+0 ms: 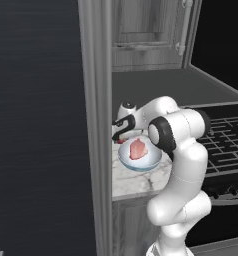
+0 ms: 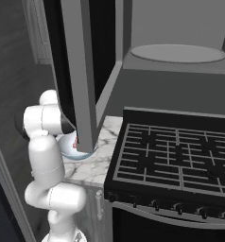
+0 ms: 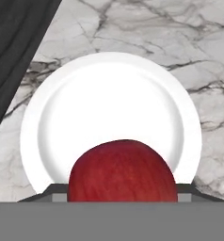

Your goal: Remove the apple from the bowl and place it on the small plate. Then place the bowl with only the steak in the microwave, close the door, and press the start button to microwave the steak.

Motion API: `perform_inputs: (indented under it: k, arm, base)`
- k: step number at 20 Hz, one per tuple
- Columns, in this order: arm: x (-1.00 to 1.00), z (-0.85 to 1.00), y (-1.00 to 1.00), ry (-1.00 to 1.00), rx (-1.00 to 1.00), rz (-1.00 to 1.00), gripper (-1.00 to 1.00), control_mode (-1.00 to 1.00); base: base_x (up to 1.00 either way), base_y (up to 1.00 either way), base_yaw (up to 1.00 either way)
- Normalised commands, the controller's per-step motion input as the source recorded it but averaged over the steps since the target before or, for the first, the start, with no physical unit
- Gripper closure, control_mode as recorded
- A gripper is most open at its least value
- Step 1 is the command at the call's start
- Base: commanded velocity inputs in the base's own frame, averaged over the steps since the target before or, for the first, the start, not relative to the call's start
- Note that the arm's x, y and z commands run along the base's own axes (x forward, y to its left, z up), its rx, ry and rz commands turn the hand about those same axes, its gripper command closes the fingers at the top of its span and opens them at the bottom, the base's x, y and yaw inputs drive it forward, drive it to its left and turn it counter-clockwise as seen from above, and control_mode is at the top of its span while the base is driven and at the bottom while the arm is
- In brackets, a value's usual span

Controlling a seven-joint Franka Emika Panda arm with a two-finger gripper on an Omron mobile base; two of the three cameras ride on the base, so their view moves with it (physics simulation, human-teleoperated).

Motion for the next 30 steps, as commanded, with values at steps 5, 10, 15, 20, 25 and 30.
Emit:
perform_inputs:
  k: [5,10,15,20,25,30]
  arm:
    - [0.0,0.01,0.0,0.01,0.0,0.0,-1.0,-1.0]
    - [0.0,0.19,0.0,-0.01,0.0,0.0,-1.0,-1.0]
    - [-0.11,0.52,-0.16,-0.11,0.0,0.0,-1.0,-1.0]
    - [-0.72,0.47,-0.4,-0.21,0.05,-0.05,-1.0,-1.0]
    - [-1.0,0.18,-0.34,-0.1,0.16,-0.21,-1.0,-1.0]
    - [-0.95,0.06,-0.26,0.03,0.21,-0.31,-1.0,-1.0]
  base:
    - [0.0,0.0,0.0]
    - [0.0,0.0,0.0]
    - [0.0,0.0,0.0]
    - [0.0,0.0,0.0]
    - [0.0,0.0,0.0]
    - [0.0,0.0,0.0]
